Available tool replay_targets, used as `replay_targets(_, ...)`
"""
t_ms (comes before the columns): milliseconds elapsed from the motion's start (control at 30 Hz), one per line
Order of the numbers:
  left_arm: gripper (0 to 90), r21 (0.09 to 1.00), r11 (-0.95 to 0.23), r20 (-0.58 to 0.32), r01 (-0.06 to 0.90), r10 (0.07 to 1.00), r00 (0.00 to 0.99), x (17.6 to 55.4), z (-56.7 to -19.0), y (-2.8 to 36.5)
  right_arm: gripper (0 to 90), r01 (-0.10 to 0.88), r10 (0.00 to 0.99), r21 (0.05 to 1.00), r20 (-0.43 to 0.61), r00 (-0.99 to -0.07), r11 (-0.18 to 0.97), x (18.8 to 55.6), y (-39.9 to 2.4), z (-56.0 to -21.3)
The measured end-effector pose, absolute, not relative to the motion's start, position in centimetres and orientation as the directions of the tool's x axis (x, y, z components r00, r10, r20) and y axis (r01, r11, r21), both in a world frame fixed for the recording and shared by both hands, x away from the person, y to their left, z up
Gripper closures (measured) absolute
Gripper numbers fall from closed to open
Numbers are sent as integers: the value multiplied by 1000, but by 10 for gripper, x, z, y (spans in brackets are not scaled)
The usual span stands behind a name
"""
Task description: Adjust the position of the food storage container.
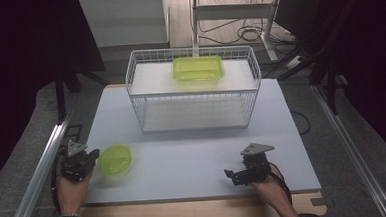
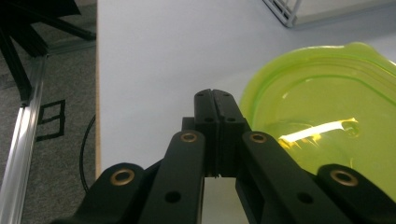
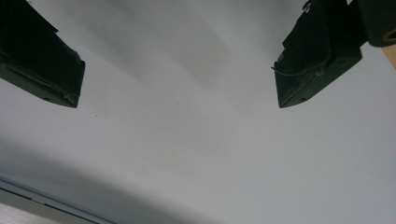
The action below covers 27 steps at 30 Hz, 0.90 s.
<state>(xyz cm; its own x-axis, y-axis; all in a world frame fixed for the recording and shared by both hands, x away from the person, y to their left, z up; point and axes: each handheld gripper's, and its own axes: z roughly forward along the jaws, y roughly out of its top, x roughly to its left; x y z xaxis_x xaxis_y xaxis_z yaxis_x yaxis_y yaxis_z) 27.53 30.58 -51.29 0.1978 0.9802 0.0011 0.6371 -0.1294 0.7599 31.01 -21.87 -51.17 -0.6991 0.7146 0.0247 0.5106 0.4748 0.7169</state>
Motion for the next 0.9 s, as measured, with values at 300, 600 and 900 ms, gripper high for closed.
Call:
replay_targets(300, 900, 757, -144, -3, 637, 975, 224, 276, -512, 285, 17, 509, 708, 708, 18, -706, 490, 310, -217, -513)
replay_targets(600, 900, 758, -184, -28, 626, 949, 314, 283, -509, 244, 17, 511, 706, 703, 17, -708, 495, 310, -217, -514)
replay_targets(900, 900, 760, -214, -57, 614, 918, 392, 289, -508, 216, 19, 510, 706, 699, 11, -708, 501, 310, -216, -515)
